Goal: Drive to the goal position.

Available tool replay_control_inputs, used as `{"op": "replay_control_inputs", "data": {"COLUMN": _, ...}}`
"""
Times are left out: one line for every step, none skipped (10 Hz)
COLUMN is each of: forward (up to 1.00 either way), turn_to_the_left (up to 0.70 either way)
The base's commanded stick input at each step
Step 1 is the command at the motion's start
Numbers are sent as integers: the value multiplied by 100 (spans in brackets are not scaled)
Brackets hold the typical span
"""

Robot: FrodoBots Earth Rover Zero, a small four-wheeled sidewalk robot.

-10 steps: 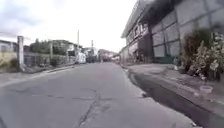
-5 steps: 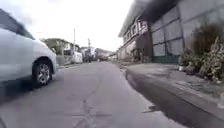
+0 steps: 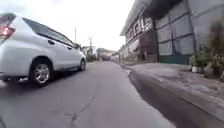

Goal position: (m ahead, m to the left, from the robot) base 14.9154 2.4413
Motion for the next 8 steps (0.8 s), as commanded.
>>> {"op": "replay_control_inputs", "data": {"forward": 100, "turn_to_the_left": 6}}
{"op": "replay_control_inputs", "data": {"forward": 100, "turn_to_the_left": 6}}
{"op": "replay_control_inputs", "data": {"forward": 100, "turn_to_the_left": 6}}
{"op": "replay_control_inputs", "data": {"forward": 100, "turn_to_the_left": 6}}
{"op": "replay_control_inputs", "data": {"forward": 100, "turn_to_the_left": 6}}
{"op": "replay_control_inputs", "data": {"forward": 100, "turn_to_the_left": 6}}
{"op": "replay_control_inputs", "data": {"forward": 100, "turn_to_the_left": 6}}
{"op": "replay_control_inputs", "data": {"forward": 100, "turn_to_the_left": 6}}
